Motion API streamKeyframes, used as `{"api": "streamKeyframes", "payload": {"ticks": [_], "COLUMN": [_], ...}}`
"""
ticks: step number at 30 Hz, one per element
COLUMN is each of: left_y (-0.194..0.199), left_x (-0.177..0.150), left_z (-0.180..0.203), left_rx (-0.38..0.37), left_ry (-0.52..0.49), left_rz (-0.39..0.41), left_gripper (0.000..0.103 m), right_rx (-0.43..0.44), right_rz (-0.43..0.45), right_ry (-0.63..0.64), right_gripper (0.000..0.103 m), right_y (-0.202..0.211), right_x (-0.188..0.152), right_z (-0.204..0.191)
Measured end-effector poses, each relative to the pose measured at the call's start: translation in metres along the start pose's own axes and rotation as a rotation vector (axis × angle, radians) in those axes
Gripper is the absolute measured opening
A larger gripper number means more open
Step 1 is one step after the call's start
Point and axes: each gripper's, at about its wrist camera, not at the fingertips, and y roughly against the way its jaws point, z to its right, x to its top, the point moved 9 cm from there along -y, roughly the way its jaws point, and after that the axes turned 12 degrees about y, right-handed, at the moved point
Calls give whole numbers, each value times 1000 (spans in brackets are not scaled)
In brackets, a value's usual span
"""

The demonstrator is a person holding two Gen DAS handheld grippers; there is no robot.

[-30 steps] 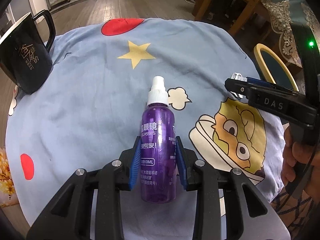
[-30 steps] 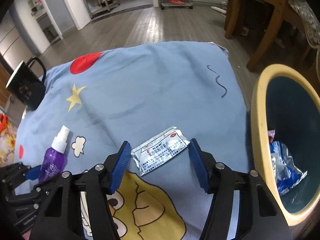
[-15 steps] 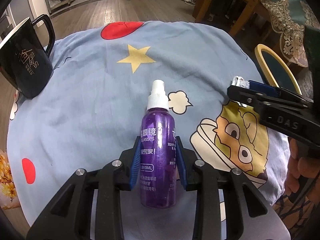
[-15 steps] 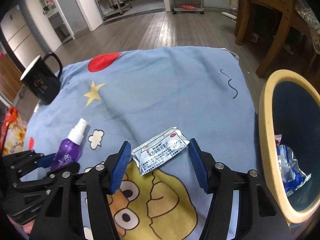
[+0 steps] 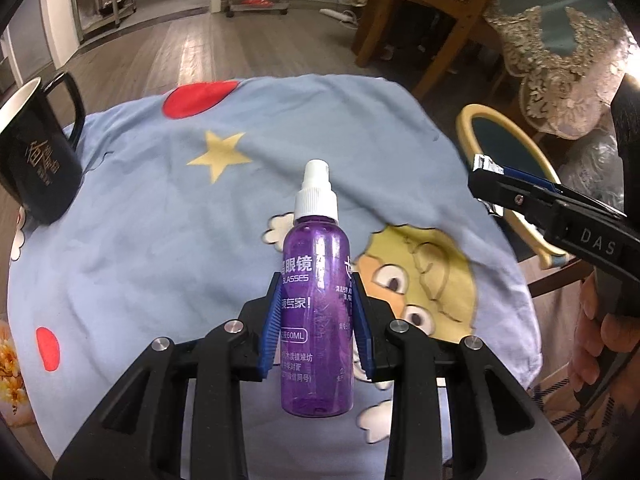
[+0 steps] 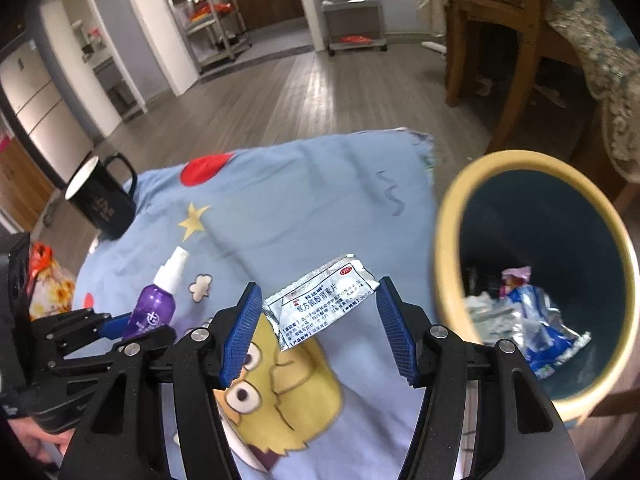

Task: Collect trash
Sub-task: 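Carry the purple bottle and white sachet over the bin with both grippers, then open both grippers to drop the bottle and sachet into the bin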

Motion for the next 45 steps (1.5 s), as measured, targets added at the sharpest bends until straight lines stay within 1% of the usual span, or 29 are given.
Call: {"api": "streamKeyframes", "payload": {"ticks": [6, 14, 17, 20, 24, 29, 32, 38, 40, 42, 45], "left_y": [2, 2, 1, -1, -4, -17, -30, -61, -71, -77, -88], "left_x": [-5, 3, 8, 13, 17, 21, 25, 32, 33, 33, 31], "left_z": [27, 76, 102, 131, 162, 196, 210, 246, 253, 257, 263], "left_rx": [-30, -78, -104, -120, -134, -133, -134, -133, -126, -119, -117], "left_ry": [-30, -88, -99, -133, -175, -223, -232, -245, -248, -247, -238], "left_rz": [-13, -14, -18, -17, -24, -43, -68, -118, -129, -140, -162], "left_gripper": [31, 31, 31, 31, 31, 31, 31, 31, 31, 31, 31], "right_rx": [-36, -81, -94, -106, -122, -134, -116, -81, -70, -67, -77], "right_rz": [27, 69, 87, 100, 91, 47, 42, 23, 33, 63, 116], "right_ry": [-62, -164, -235, -307, -399, -493, -554, -632, -675, -712, -733], "right_gripper": [61, 61, 61, 61, 61, 61, 62, 64, 67, 67, 67], "right_y": [27, 57, 64, 70, 68, 54, 49, 42, 43, 49, 63], "right_x": [-9, -19, -24, -30, -42, -60, -69, -78, -80, -79, -74], "right_z": [32, 75, 96, 119, 148, 173, 181, 189, 193, 199, 204]}}
